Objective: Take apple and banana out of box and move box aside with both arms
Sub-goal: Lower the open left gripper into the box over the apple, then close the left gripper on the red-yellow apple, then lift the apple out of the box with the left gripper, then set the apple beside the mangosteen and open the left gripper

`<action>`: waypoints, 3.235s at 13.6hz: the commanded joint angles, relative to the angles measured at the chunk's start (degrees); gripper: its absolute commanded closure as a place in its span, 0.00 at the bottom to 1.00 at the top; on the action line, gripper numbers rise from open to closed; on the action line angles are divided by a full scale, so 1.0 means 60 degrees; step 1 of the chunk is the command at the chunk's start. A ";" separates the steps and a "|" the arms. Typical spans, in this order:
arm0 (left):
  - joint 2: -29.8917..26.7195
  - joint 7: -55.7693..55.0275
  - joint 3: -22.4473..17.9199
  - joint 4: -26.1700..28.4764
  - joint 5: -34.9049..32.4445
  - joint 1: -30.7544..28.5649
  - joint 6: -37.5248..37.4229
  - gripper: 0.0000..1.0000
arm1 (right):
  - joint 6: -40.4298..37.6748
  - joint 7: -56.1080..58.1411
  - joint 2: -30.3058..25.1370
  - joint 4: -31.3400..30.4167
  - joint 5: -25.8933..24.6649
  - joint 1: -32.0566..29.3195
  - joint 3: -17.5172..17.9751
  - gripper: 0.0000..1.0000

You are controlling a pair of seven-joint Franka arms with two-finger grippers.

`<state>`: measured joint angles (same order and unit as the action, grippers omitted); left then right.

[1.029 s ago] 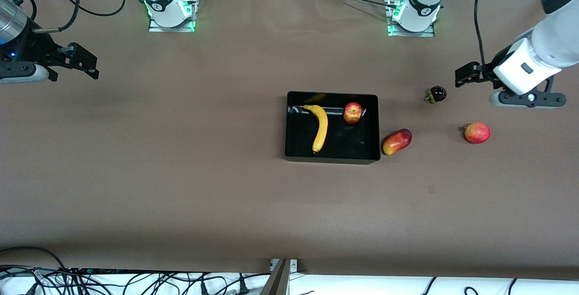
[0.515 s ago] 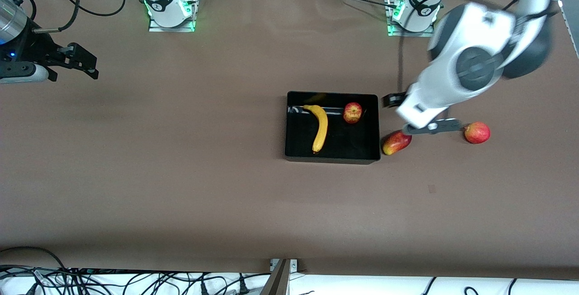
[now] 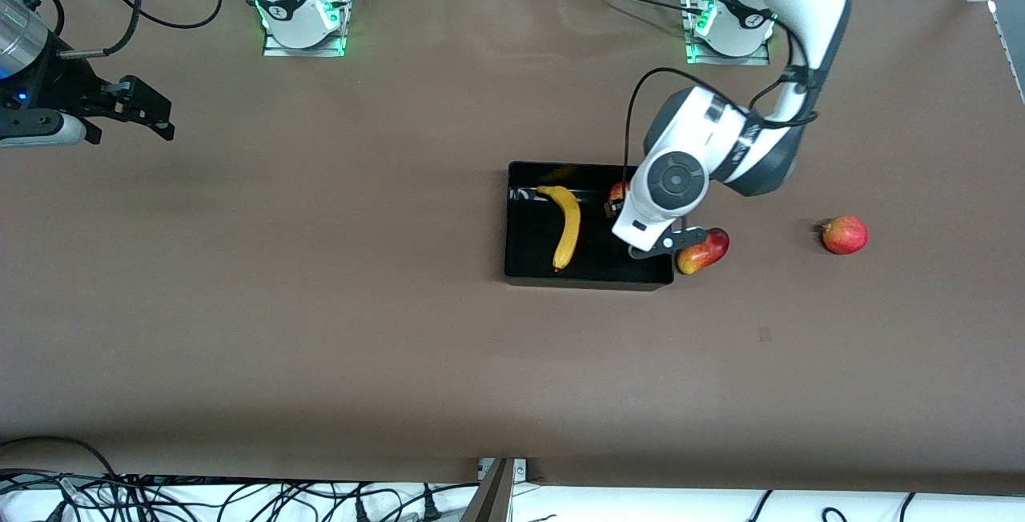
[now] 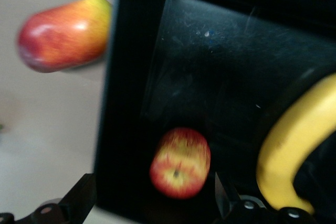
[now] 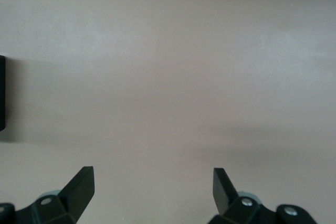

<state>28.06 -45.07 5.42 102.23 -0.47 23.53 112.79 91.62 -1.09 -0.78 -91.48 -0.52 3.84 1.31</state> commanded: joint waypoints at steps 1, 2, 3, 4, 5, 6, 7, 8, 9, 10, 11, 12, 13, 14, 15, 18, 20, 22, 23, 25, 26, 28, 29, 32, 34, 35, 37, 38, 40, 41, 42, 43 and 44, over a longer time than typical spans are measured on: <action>-0.0210 -0.0951 -0.0098 0.1373 -0.0303 0.0457 0.1325 0.00 | -0.0020 0.0109 0.0028 0.0130 -0.0147 -0.0083 0.0089 0.00; -0.0035 -0.1259 -0.0112 0.1419 -0.0303 0.0647 0.1430 0.00 | -0.0020 0.0109 0.0042 0.0130 -0.0147 -0.0083 0.0089 0.00; 0.0199 -0.1567 -0.0127 0.1376 -0.0361 0.0838 0.1445 0.00 | -0.0020 0.0109 0.0028 0.0130 -0.0147 -0.0083 0.0089 0.00; 0.0346 -0.1817 -0.0127 0.1361 -0.0840 0.0912 0.1445 0.00 | -0.0020 0.0109 0.0042 0.0130 -0.0147 -0.0083 0.0089 0.00; 0.0449 -0.1993 -0.0112 0.1361 -0.1454 0.0884 0.1460 0.00 | -0.0020 0.0109 0.0042 0.0130 -0.0147 -0.0083 0.0089 0.00; 0.0523 -0.2140 -0.0112 0.1332 -0.1663 0.0854 0.1460 0.00 | -0.0020 0.0109 0.0042 0.0130 -0.0147 -0.0083 0.0089 0.00; 0.0553 -0.2257 -0.0112 0.1288 -0.1665 0.0825 0.1445 0.09 | -0.0020 0.0109 0.0028 0.0130 -0.0147 -0.0083 0.0089 0.00; 0.0582 -0.2287 -0.0112 0.1273 -0.1665 0.0825 0.1460 0.26 | -0.0020 0.0109 0.0028 0.0130 -0.0147 -0.0083 0.0089 0.00; 0.0626 -0.2288 -0.0112 0.1244 -0.1607 0.0839 0.1460 0.53 | -0.0020 0.0109 0.0042 0.0130 -0.0147 -0.0083 0.0089 0.00; 0.0641 -0.2389 -0.0112 0.1099 -0.1476 0.0839 0.1445 0.73 | -0.0020 0.0109 0.0042 0.0130 -0.0147 -0.0083 0.0089 0.00; 0.0757 -0.2506 -0.0098 0.0909 -0.1388 0.0854 0.1416 0.87 | -0.0020 0.0109 0.0042 0.0130 -0.0147 -0.0083 0.0089 0.00; 0.0772 -0.2595 -0.0112 0.0805 -0.1387 0.0883 0.1401 0.92 | -0.0020 0.0109 0.0028 0.0130 -0.0147 -0.0083 0.0089 0.00; 0.0744 -0.2595 -0.0098 0.0645 -0.1401 0.0883 0.1314 0.92 | -0.0006 0.0109 0.0028 0.0130 -0.0147 -0.0083 0.0089 0.00; 0.0642 -0.2581 -0.0098 0.0396 -0.1387 0.0869 0.1081 0.92 | -0.0006 0.0109 0.0042 0.0130 -0.0147 -0.0083 0.0089 0.00; 0.0539 -0.2566 -0.0083 0.0031 -0.1387 0.0869 0.0586 0.92 | -0.0006 0.0109 0.0042 0.0130 -0.0147 -0.0083 0.0089 0.00; 0.0509 -0.2464 -0.0083 -0.1738 -0.1387 0.0884 -0.1536 0.92 | -0.0006 0.0109 0.0042 0.0130 -0.0147 -0.0083 0.0089 0.00; 0.0494 -0.2391 -0.0112 -0.2678 -0.1255 0.0752 -0.2826 0.92 | -0.0006 0.0109 0.0042 0.0130 -0.0147 -0.0083 0.0089 0.00; 0.0159 -0.1066 -0.0156 -0.2669 -0.1270 0.0053 -0.3883 0.91 | -0.0006 0.0109 0.0042 0.0130 -0.0147 -0.0083 0.0089 0.00; 0.0012 0.0219 -0.0098 -0.2523 -0.1255 -0.0735 -0.4148 0.88 | -0.0006 0.0109 0.0042 0.0130 -0.0147 -0.0083 0.0089 0.00; -0.0383 0.2332 -0.0083 -0.1852 -0.1065 -0.1749 -0.4311 0.81 | -0.0006 0.0109 0.0042 0.0130 -0.0147 -0.0083 0.0089 0.00; -0.0675 0.2892 -0.0097 -0.1195 -0.1065 -0.2029 -0.4268 0.81 | -0.0006 0.0109 0.0042 0.0130 -0.0147 -0.0083 0.0089 0.00; -0.1159 0.3015 -0.0098 0.0458 -0.1079 -0.2178 -0.3803 0.81 | -0.0006 0.0109 0.0028 0.0130 -0.0147 -0.0083 0.0089 0.00; -0.1422 0.3044 -0.0098 0.1439 -0.1079 -0.2251 -0.2958 0.81 | -0.0006 0.0109 0.0028 0.0130 -0.0147 -0.0083 0.0089 0.00; -0.1659 0.3030 -0.0098 0.3831 -0.1079 -0.2266 0.0309 0.77 | -0.0006 0.0109 0.0042 0.0130 -0.0147 -0.0083 0.0089 0.00; -0.1557 0.3044 -0.0098 0.4361 -0.1094 -0.2295 0.1265 0.60 | -0.0006 0.0109 0.0042 0.0130 -0.0147 -0.0083 0.0089 0.00; -0.1527 0.3030 -0.0098 0.4422 -0.1094 -0.2295 0.1327 0.38 | -0.0006 0.0109 0.0042 0.0130 -0.0147 -0.0083 0.0089 0.00; -0.1527 0.3015 -0.0098 0.4379 -0.1094 -0.2281 0.1328 0.00 | -0.0020 0.0123 0.0042 0.0130 -0.0147 -0.0083 0.0089 0.00; -0.1556 0.2913 -0.0083 0.4335 -0.1079 -0.2281 0.1256 0.00 | -0.0020 0.0123 0.0042 0.0130 -0.0147 -0.0083 0.0089 0.00; -0.1949 0.2912 -0.0068 0.4073 -0.1050 -0.2281 0.0731 0.00 | -0.0050 0.0123 0.0042 0.0130 -0.0147 -0.0083 0.0089 0.00; -0.2198 0.2912 -0.0068 0.3621 -0.1050 -0.2165 0.0075 0.00 | -0.0050 0.0123 0.0042 0.0130 -0.0147 -0.0083 0.0089 0.00; -0.2273 0.3014 0.0106 0.2776 -0.1006 -0.2149 -0.0715 0.00 | -0.0064 0.0123 0.0042 0.0130 -0.0147 -0.0083 0.0089 0.00; -0.2187 0.3015 0.0456 0.1665 -0.0875 -0.2178 -0.1404 0.00 | -0.0064 0.0138 0.0042 0.0130 -0.0147 -0.0083 0.0089 0.00; -0.2027 0.3029 0.0720 0.0784 -0.0744 -0.2135 -0.1716 0.00 | -0.0064 0.0138 0.0042 0.0130 -0.0147 -0.0083 0.0089 0.00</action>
<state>15.36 -27.58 7.21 117.36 -7.01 9.88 109.15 91.67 -1.09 -0.76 -91.49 -0.55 3.84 1.33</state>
